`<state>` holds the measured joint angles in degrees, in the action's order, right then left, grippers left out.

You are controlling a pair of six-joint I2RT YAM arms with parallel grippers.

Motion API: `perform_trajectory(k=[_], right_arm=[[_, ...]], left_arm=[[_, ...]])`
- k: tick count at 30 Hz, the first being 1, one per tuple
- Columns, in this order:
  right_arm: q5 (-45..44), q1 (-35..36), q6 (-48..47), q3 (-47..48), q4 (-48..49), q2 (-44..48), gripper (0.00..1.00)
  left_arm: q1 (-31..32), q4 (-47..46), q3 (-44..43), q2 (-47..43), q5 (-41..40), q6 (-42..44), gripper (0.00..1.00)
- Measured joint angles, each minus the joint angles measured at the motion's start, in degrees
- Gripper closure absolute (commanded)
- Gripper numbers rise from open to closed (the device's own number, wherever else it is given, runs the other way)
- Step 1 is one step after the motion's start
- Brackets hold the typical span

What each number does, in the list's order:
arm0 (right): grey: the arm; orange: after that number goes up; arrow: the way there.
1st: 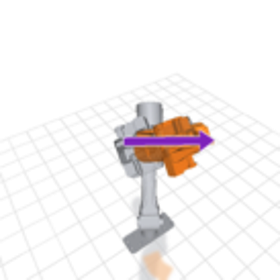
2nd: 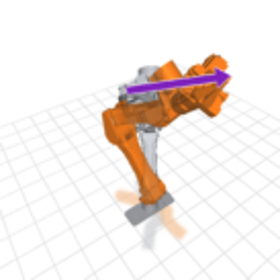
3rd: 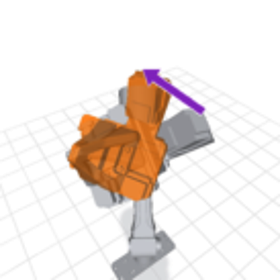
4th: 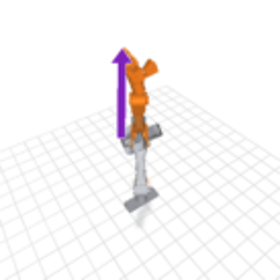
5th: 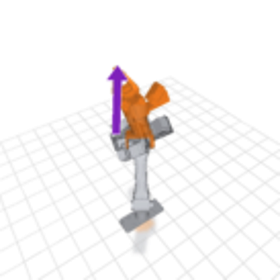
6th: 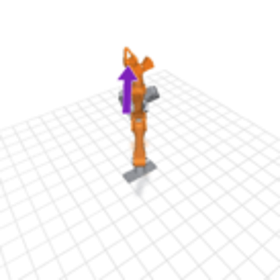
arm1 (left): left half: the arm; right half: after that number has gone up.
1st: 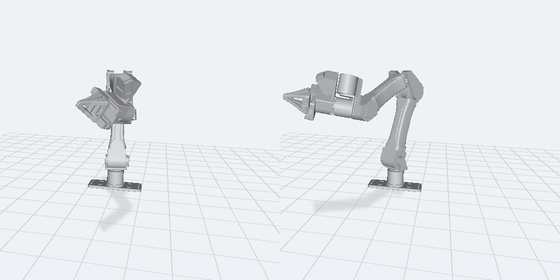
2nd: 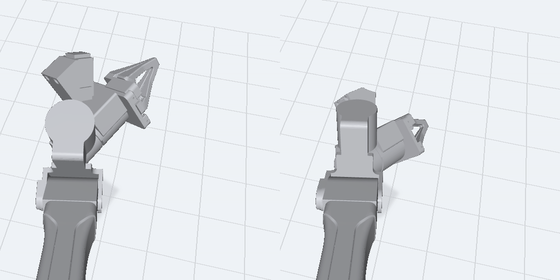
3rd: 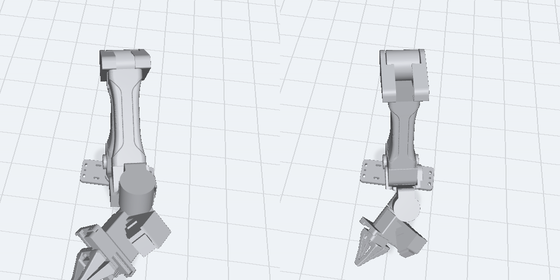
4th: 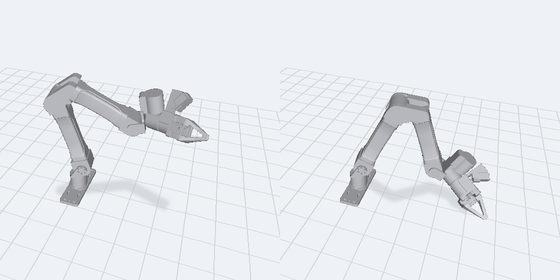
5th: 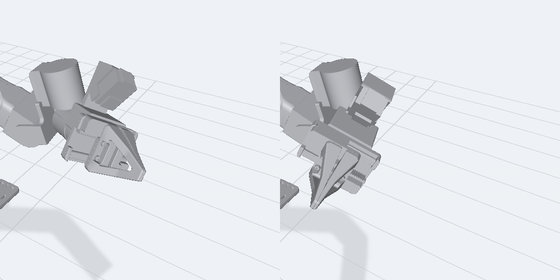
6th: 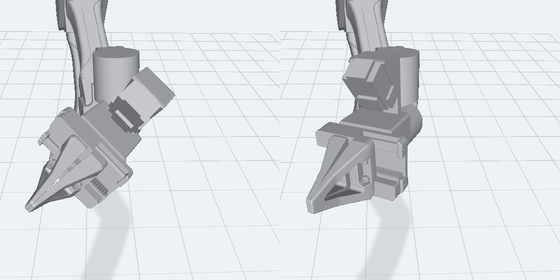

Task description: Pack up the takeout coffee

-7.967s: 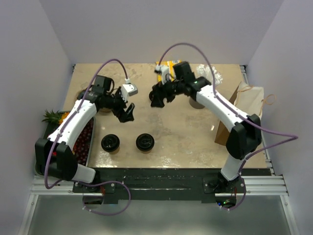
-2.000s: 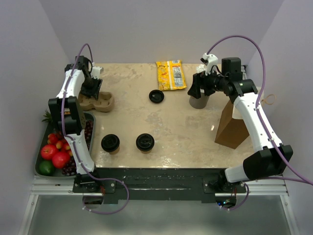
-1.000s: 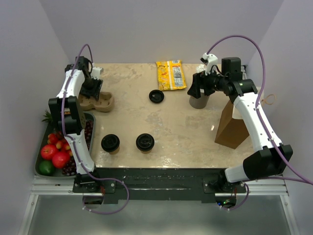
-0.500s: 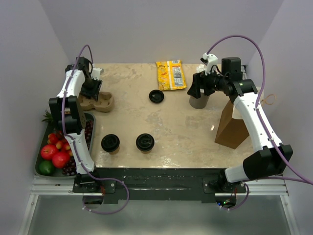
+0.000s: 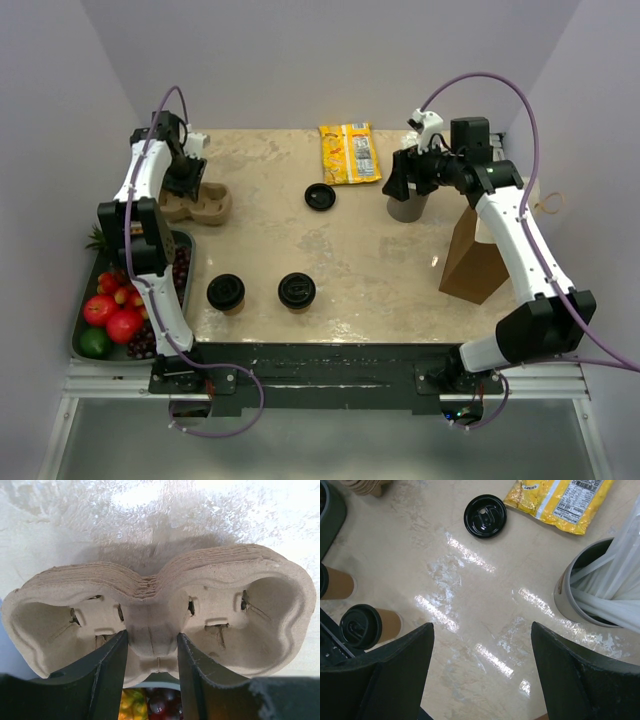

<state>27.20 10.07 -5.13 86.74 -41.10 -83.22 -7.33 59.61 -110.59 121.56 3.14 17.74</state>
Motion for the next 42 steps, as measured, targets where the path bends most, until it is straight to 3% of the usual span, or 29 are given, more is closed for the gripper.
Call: perform_trajectory(k=[4, 6, 8, 15, 22, 28, 32, 37, 39, 42], right_arm=[[0.0, 0.0, 0.0, 0.0, 0.0, -0.7, 0.19], [0.0, 0.0, 0.0, 0.0, 0.0, -1.1, 0.19], [0.0, 0.0, 0.0, 0.0, 0.0, -1.5, 0.19], [0.5, 0.0, 0.2, 0.0, 0.0, -1.9, 0.19], [0.5, 0.0, 0.2, 0.0, 0.0, -1.9, 0.19], [0.5, 0.0, -0.2, 1.1, -0.3, -1.9, 0.21], [0.8, 0.0, -2.8, 9.9, -1.6, -2.8, 0.2], [-4.0, -1.8, -5.7, 27.2, -1.8, -3.0, 0.2], [-7.6, -4.7, -7.1, 32.2, -2.3, -2.1, 0.23], [-12.5, -13.5, -9.5, 36.4, -7.7, 0.2, 0.25]], left_arm=[[0.0, 0.2, 0.0, -2.0, 0.0, 0.0, 0.64], [0.0, 0.3, 0.0, -2.8, 0.1, 0.0, 0.69], [-0.2, 0.5, -0.1, -3.2, 1.1, 0.0, 0.66], [-4.4, 1.4, -4.6, -2.3, 13.6, -1.7, 0.69], [-4.1, -0.2, -0.9, -3.4, 11.3, 0.7, 0.75], [-2.7, 2.6, -7.9, -3.7, 14.1, 1.0, 0.84], [-2.4, 2.2, -6.8, -6.8, 18.6, 1.6, 0.86], [0.5, 1.3, -2.6, -12.8, 22.8, 3.1, 0.91], [3.0, -0.1, -0.8, -15.6, 23.7, 3.5, 0.99], [7.1, -2.7, 2.4, -20.0, 25.3, 3.8, 1.0]])
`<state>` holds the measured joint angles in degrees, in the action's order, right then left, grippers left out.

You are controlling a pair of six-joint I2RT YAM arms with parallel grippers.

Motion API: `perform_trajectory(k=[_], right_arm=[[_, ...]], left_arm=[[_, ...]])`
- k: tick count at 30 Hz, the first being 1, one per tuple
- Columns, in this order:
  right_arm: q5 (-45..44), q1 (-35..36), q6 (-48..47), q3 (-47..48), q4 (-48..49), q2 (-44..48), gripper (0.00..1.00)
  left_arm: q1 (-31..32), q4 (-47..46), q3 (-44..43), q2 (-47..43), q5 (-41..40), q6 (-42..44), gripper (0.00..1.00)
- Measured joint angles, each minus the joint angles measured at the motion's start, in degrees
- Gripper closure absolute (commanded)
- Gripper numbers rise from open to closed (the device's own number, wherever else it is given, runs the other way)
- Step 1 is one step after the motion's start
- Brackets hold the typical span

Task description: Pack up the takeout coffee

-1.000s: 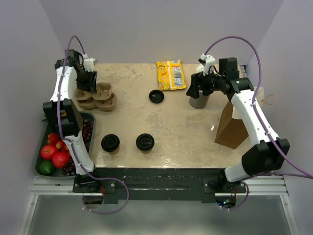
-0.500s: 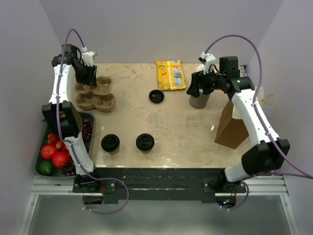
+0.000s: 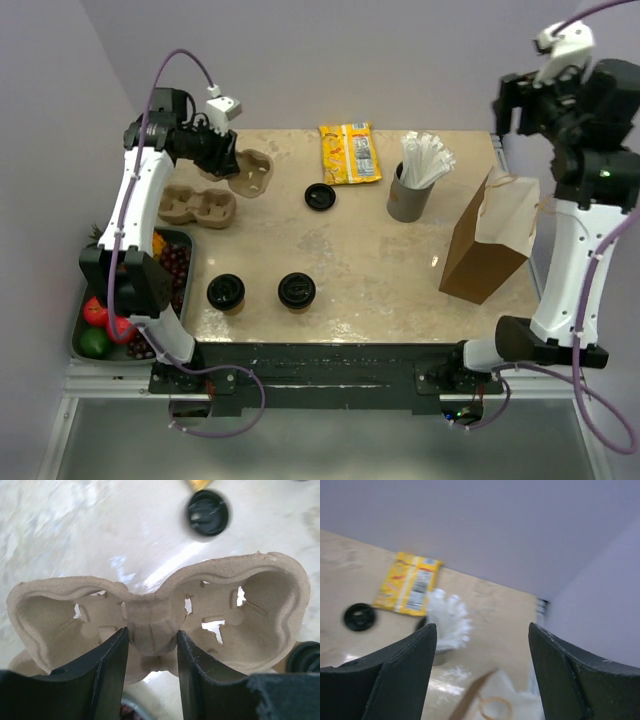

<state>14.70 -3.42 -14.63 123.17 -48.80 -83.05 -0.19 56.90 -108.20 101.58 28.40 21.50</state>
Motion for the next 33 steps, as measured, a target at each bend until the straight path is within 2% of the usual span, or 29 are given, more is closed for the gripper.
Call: perform_trajectory(k=[4, 12, 16, 21, 26, 29, 33], right_arm=[[-6.3, -11.6, -2.7, 1.3, -10.0, 2.5, 0.24], [-13.0, -19.6, -5.9, -7.1, -26.0, 8.8, 0.22], [-15.6, -21.1, -6.9, -9.7, -27.1, 10.6, 0.2], [-15.0, -21.1, -7.0, -20.2, -27.9, 14.8, 0.21], [-13.3, -21.4, -6.8, -25.9, -28.9, 12.0, 0.23], [-13.0, -21.4, -6.4, -26.5, -28.8, 8.3, 0.28], [-12.6, -21.4, -6.2, -27.6, -28.3, 5.7, 0.47]], left_arm=[[4.2, -4.4, 5.9, -6.2, 3.8, -1.5, 1.0], [7.1, -12.1, 16.0, -13.3, 7.5, -4.9, 1.0], [8.0, -14.9, 17.5, -13.5, 9.6, -7.1, 1.0], [8.3, -17.0, 18.8, -13.6, 10.6, -8.5, 1.0], [8.3, -17.2, 19.1, -13.6, 10.7, -8.5, 1.0], [8.3, -17.4, 19.1, -13.6, 10.6, -8.7, 1.0], [8.4, -17.6, 19.1, -13.6, 10.6, -9.0, 1.0]])
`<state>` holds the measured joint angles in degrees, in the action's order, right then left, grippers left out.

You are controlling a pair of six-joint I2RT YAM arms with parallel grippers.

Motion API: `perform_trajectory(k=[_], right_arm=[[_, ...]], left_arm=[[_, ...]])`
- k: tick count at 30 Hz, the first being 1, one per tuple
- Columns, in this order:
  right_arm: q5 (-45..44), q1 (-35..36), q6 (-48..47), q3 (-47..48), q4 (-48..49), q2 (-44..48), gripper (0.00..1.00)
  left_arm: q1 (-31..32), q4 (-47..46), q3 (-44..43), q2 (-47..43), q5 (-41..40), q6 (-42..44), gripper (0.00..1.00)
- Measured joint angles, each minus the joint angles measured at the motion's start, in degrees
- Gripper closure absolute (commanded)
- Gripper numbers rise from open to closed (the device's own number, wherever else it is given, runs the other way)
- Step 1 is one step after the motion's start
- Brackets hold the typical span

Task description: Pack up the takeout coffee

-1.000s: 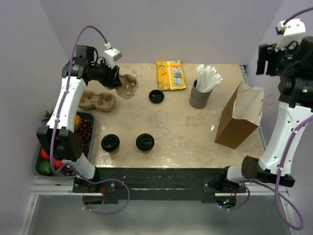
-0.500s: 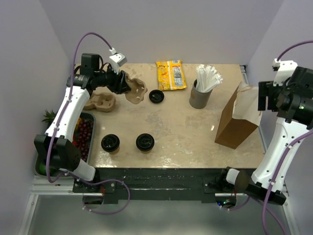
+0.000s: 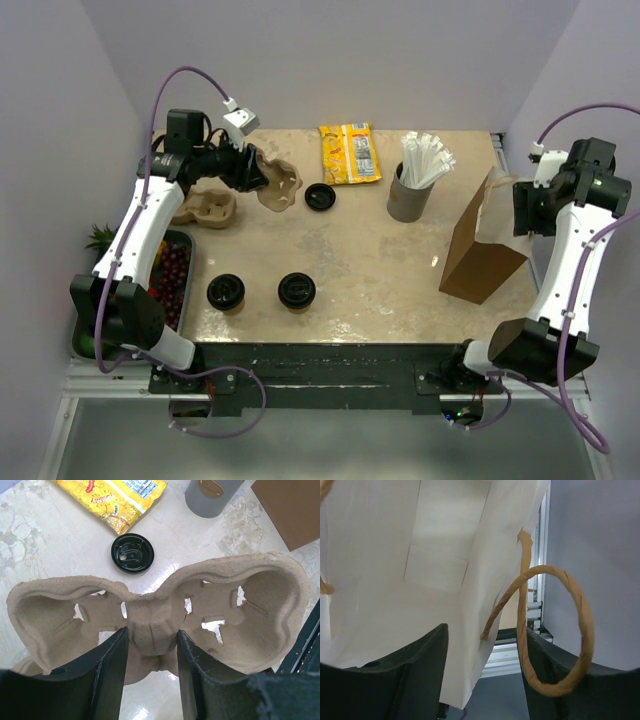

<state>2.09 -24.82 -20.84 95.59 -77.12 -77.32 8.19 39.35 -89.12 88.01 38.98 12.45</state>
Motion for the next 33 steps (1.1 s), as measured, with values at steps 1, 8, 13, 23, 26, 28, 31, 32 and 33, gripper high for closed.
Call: perform_trajectory(k=[1, 8, 13, 23, 26, 28, 31, 32, 33], right_arm=[[0.0, 0.0, -0.1, -0.4, 0.2, -0.2, 0.49], [0.2, 0.0, -0.6, -1.7, 2.4, -0.2, 0.73], [2.0, 0.0, -3.4, -1.1, 3.9, 1.6, 1.0], [18.8, 0.0, -17.2, 3.5, 2.9, 15.5, 1.0], [25.7, 0.0, -22.2, 1.5, 1.7, 19.5, 1.0], [29.1, 0.3, -24.5, -0.7, 1.0, 21.3, 1.0], [34.7, 1.8, -27.8, -4.1, -0.2, 21.6, 1.0], [36.0, 2.3, -28.3, -4.7, -0.4, 21.1, 1.0], [37.5, 3.0, -28.7, -5.4, -0.4, 20.3, 1.0]], left_arm=[[0.0, 0.0, 0.0, 0.0, 0.0, -0.1, 1.0], [1.1, 0.7, -2.4, 1.7, -0.9, -0.5, 1.0], [2.8, 1.0, -5.8, 3.3, -1.0, -0.8, 1.0], [6.5, -4.9, -3.9, -1.5, 4.4, 0.0, 1.0], [7.0, -10.0, -3.7, -5.0, 6.0, -2.1, 1.0], [7.3, -14.0, -3.7, -7.1, 7.0, -4.5, 1.0], [7.7, -19.7, -3.8, -9.4, 7.5, -8.0, 1.0], [7.8, -20.7, -4.0, -9.6, 7.5, -9.0, 1.0], [7.9, -21.6, -4.7, -9.6, 7.5, -10.0, 1.0]])
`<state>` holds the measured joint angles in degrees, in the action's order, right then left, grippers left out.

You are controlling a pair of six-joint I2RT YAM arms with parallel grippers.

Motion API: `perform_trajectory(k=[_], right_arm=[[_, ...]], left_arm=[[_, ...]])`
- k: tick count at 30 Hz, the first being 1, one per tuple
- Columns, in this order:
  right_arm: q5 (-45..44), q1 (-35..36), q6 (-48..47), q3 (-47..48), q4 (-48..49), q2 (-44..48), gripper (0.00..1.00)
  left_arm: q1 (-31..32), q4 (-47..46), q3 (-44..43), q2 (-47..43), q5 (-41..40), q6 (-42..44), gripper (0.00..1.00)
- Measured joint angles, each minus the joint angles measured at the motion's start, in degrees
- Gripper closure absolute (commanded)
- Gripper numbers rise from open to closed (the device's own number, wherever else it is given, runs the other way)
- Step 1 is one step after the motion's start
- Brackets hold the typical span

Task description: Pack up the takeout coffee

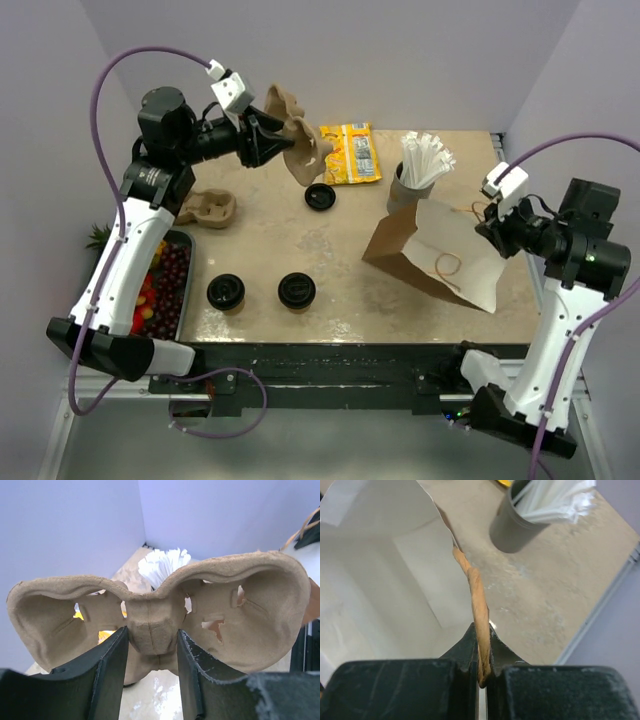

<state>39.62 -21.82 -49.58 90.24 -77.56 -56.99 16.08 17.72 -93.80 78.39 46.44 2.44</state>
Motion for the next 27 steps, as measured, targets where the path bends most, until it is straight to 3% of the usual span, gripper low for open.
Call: perform_trajectory(k=[4, 9, 17, 22, 27], right_arm=[[1.3, 7.4, 2.9, -4.0, 4.8, -1.9, 1.0], [-8.3, 24.7, 13.9, -5.4, 17.1, -5.5, 1.0], [-21.3, 33.8, 21.4, -0.1, 30.8, -12.2, 1.0], [-25.2, 39.3, 21.4, -4.7, 32.5, -11.3, 1.0], [-25.0, 43.1, 24.2, -12.2, 31.7, -10.4, 1.0]], left_arm=[[0.1, -1.6, -2.9, 1.1, -1.4, -1.8, 1.0], [0.2, -2.1, -9.4, 5.2, -2.7, -2.9, 1.0], [2.1, -2.2, -13.2, 8.5, -3.5, -3.8, 1.0], [6.6, -7.3, -2.5, 3.1, -5.9, -6.4, 1.0], [17.4, -11.8, 11.5, -4.1, -9.2, -7.4, 1.0]])
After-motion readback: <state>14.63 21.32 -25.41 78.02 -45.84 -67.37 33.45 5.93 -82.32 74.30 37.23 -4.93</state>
